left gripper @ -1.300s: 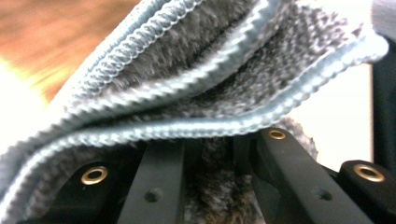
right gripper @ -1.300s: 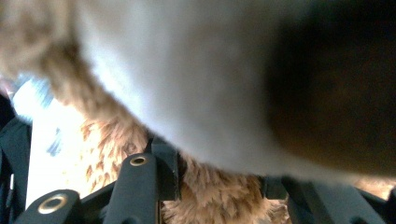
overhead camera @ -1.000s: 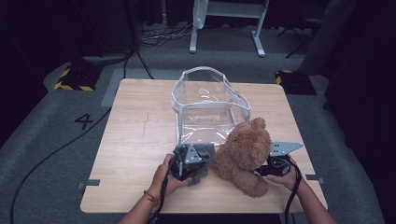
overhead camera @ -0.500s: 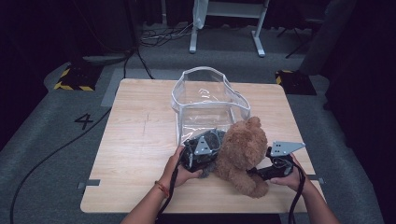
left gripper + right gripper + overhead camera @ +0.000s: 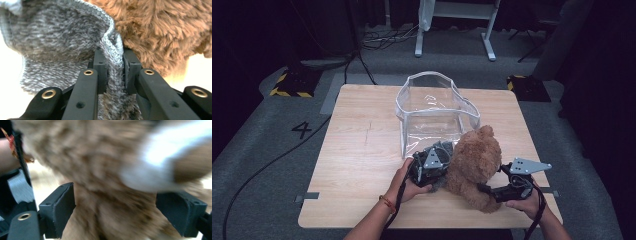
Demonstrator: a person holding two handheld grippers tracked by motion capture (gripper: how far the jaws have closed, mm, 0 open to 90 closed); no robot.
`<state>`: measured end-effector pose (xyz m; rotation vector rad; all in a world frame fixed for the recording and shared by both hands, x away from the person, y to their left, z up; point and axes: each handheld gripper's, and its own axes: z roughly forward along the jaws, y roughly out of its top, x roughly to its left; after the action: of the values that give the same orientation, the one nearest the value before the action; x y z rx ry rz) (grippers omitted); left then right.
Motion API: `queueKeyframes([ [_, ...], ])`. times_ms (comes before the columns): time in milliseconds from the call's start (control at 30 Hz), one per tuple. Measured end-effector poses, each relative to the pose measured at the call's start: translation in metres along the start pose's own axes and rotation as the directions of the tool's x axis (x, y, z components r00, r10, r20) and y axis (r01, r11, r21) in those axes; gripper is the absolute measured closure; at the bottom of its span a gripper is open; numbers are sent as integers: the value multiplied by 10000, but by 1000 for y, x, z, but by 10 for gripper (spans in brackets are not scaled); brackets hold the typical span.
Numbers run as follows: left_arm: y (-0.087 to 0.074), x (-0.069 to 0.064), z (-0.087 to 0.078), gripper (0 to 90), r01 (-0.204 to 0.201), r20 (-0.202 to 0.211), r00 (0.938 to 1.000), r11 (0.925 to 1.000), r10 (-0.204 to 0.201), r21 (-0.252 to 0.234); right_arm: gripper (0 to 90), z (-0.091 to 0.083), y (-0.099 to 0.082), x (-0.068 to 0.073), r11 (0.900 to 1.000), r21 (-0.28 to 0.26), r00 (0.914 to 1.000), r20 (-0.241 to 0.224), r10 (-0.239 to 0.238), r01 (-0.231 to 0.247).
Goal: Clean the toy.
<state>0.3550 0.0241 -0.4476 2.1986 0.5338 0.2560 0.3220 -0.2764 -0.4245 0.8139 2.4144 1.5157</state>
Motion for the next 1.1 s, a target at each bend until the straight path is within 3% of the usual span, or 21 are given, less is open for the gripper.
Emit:
queueKeyframes([
  [33,1,-2,1,768,-78,117,9999,10000,78,6,149,3,0,2,10000,21,10000,13,-5,5],
  [100,2,-6,2,770,-231,108,9997,9997,230,73,87,12,1,8,9993,249,9981,537,-292,279],
  [233,5,-12,5,775,-439,229,9988,9990,436,110,1,20,5,11,9998,198,9948,1010,-89,69],
  [400,7,-23,10,777,-673,57,9977,9975,672,218,1,29,9,16,9980,615,9871,1585,-207,111],
  [500,5,-23,10,777,-567,0,9984,9983,567,150,117,31,7,13,9981,594,9813,1909,-242,131],
  [633,2,-20,4,777,-441,22,9990,9990,441,17,304,25,5,7,9979,579,9881,1490,-380,297],
  [767,-2,-17,-6,776,-315,-14,9995,9994,315,-149,405,20,3,5,9960,494,9899,1170,-804,750],
  [833,-3,-17,-13,776,-327,-138,9994,9992,324,-234,428,17,2,6,9932,370,9898,863,-1136,1108],
  [1000,-2,-15,-40,772,-285,-496,9985,9959,244,-854,444,9,2,7,9901,115,9898,-274,-1397,1401],
  [1100,5,-14,-54,772,-381,-607,9977,9900,301,-1355,438,11,3,10,9854,137,9830,-736,-1683,1697],
])
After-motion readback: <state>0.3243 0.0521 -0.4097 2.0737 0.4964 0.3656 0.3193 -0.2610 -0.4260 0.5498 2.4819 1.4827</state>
